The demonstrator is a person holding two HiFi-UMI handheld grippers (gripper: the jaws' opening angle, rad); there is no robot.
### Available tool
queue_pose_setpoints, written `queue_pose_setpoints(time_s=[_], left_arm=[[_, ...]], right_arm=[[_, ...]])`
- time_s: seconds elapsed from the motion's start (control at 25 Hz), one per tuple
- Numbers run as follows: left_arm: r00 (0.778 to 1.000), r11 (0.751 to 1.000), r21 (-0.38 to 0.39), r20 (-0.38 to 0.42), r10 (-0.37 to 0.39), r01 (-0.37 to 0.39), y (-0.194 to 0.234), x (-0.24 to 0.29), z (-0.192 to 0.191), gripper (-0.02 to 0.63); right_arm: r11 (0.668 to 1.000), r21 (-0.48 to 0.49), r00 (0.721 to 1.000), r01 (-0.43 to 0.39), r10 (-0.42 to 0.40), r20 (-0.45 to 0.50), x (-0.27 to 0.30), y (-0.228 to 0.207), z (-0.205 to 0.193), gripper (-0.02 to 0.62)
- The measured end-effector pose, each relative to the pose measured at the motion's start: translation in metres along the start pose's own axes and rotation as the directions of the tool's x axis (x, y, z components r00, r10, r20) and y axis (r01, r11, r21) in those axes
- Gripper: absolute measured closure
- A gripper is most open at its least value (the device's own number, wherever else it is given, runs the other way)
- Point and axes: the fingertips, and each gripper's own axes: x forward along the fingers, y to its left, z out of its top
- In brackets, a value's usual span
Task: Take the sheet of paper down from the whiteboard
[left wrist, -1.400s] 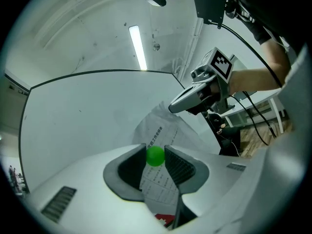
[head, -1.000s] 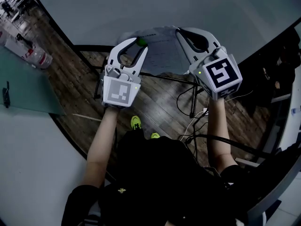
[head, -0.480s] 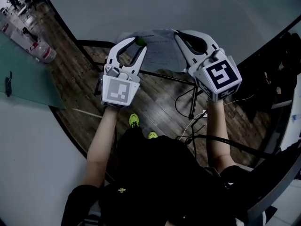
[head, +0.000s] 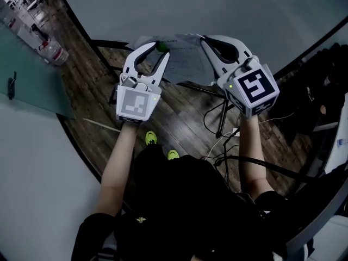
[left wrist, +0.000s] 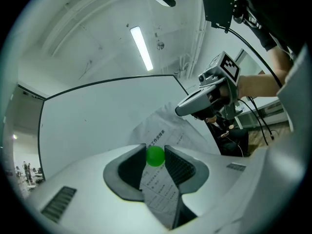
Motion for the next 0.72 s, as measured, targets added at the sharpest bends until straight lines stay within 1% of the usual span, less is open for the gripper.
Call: queue_pose_setpoints(time_s=[0.28, 0.72], left_arm=[[1.0, 1.0, 0.0, 0.0, 0.007, -0.007, 0.0, -0.002, 0.006, 0.486], [1.0, 1.0, 0.008, 0.015, -0.021, 0.021, 0.002, 0.0, 0.016, 0.486]], right_arm=[[1.0, 0.005, 1.0, -0.015, 0.015, 0.017, -0.002, 0.003, 0.006, 0.572], [1.0, 0.005, 1.0, -0.008, 0.008, 0.003, -0.005, 0.007, 0.009, 0.574]])
